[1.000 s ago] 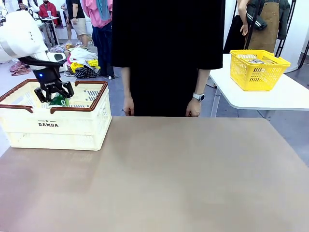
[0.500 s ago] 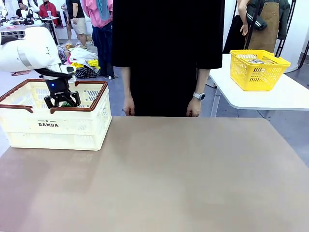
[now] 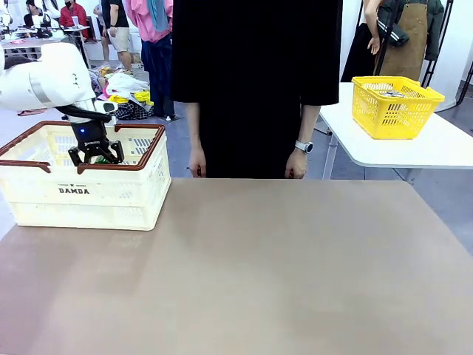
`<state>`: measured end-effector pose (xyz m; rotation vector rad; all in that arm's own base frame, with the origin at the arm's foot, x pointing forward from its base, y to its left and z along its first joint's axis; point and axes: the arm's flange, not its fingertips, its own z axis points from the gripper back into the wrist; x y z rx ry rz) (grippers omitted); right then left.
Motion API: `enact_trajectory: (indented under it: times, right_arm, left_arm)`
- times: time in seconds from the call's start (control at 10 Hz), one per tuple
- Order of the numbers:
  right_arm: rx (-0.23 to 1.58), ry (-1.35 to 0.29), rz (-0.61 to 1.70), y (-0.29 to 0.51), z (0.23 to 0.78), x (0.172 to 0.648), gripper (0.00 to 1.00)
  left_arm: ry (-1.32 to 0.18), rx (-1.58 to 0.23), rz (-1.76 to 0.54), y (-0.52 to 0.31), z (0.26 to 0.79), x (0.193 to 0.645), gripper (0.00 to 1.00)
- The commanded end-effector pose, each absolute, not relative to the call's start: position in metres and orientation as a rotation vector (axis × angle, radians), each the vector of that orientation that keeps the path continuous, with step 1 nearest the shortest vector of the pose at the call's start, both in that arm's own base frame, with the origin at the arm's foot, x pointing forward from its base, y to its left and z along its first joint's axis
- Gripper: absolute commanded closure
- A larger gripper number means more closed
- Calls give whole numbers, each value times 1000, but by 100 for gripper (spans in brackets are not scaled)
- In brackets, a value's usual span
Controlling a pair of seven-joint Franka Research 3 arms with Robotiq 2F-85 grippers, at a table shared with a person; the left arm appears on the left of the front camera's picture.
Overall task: Place the drinks into the Shopping basket.
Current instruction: Pick up one drink and place it into the Shopping basket.
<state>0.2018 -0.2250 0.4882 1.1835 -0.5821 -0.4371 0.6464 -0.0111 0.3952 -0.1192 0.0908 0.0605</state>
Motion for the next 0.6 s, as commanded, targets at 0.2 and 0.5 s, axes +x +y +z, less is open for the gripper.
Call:
enact_trajectory:
  times: [0.2, 0.5]
  right_arm:
    - [1200, -615, -414, -226, 490, 204, 0]
    - [1200, -615, -414, -226, 490, 204, 0]
  left_arm:
    - [77, -127, 79, -10, 400, 647, 0]
    - [51, -129, 73, -10, 405, 645, 0]
